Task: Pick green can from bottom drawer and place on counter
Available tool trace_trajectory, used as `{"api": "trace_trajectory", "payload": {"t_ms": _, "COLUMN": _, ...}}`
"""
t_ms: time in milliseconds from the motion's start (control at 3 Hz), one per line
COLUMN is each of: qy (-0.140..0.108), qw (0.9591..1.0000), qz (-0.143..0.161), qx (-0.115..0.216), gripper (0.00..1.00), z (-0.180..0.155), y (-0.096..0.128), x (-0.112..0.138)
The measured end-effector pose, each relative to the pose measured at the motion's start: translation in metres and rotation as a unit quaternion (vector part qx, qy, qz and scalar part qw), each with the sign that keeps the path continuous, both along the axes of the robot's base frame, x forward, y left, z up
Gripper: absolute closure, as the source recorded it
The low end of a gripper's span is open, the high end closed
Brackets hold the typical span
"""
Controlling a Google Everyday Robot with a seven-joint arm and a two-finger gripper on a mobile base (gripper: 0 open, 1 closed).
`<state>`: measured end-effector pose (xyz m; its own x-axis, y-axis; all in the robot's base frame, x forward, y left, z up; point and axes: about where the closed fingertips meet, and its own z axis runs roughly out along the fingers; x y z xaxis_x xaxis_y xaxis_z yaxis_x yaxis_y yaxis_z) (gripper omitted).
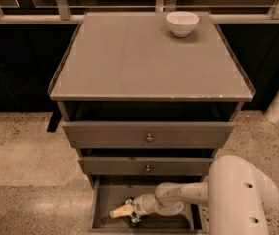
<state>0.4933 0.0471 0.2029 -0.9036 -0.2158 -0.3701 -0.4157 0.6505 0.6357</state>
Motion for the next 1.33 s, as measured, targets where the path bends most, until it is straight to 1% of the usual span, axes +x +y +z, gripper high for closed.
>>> {"api": "trace_trajectory", "payload": {"t_ms": 333, "qy": -0.009, "qw": 0.9997, "qz": -0.007, "qx": -0.023, "gripper": 0.00, "z": 0.000, "y": -0.008, "x": -0.001}}
{"api": "trace_trajectory", "payload": {"t_ms": 667, "qy": -0.015, "qw": 0.9986, "qz": -0.018, "qx": -0.048, "gripper": 0.00, "z": -0.005, "y": -0.008, "x": -0.005}}
{"api": "trace_trajectory", "payload": {"t_ms": 1000, "qy": -0.023, "qw": 0.9971, "qz": -0.032, "qx": -0.066, "gripper": 0.00, "z": -0.014, "y": -0.006, "x": -0.005}}
{"api": "trace_trajectory", "payload": {"t_ms": 1333, "qy": -0.029, "qw": 0.9962, "qz": -0.048, "qx": -0.067, "gripper": 0.00, "z": -0.027, "y": -0.001, "x": -0.002}}
